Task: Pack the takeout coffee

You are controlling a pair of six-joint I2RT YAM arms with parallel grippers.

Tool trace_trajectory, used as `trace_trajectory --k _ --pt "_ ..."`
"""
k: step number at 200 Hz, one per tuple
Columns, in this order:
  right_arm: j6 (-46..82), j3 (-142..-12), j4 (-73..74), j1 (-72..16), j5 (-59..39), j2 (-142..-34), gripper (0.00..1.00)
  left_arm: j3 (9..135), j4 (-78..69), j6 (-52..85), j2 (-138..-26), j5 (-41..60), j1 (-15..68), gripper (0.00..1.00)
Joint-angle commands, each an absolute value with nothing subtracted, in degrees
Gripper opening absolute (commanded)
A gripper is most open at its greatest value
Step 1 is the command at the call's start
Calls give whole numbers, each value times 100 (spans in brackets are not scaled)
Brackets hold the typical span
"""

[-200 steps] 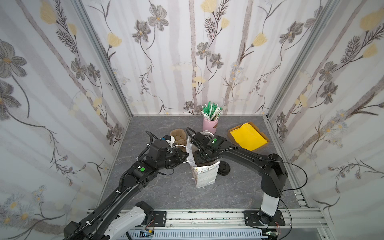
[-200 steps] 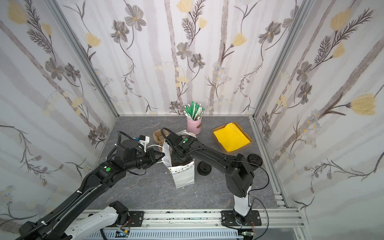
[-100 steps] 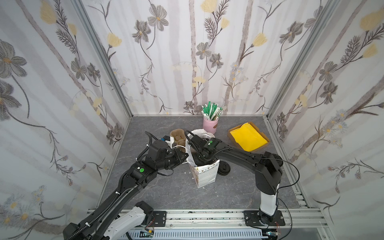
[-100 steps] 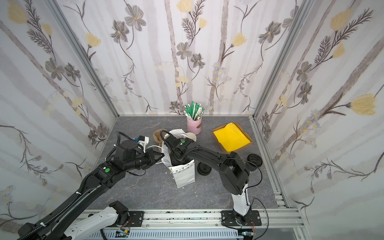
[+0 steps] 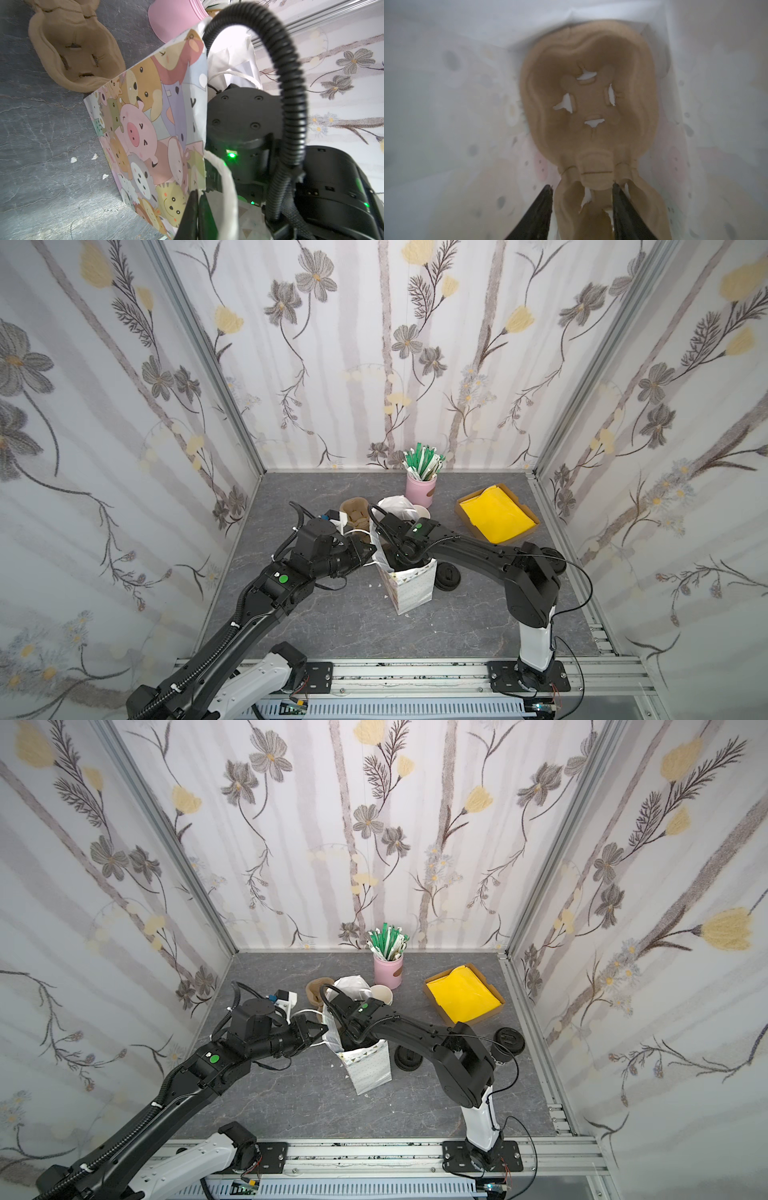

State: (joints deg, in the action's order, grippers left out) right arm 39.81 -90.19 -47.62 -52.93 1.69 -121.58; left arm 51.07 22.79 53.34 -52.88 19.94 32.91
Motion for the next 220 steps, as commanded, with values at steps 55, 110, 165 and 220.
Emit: trace_trajectory --k 55,110,165,220 --pt "3820 -8888 -4521 -5317 142 -12461 49 5256 2285 5335 -5276 1903 3286 0" --pt "3834 -8658 -4087 -5336 -139 -12407 51 5151 2285 5448 -5238 1904 3277 0" --pt "4136 -8431 -3726 -5330 -83 -12054 57 5050 2285 5535 -5203 1941 3286 0" --pt "4097 -8473 -3691 -5326 8 -12354 61 5016 2294 5563 -5152 1976 3291 0"
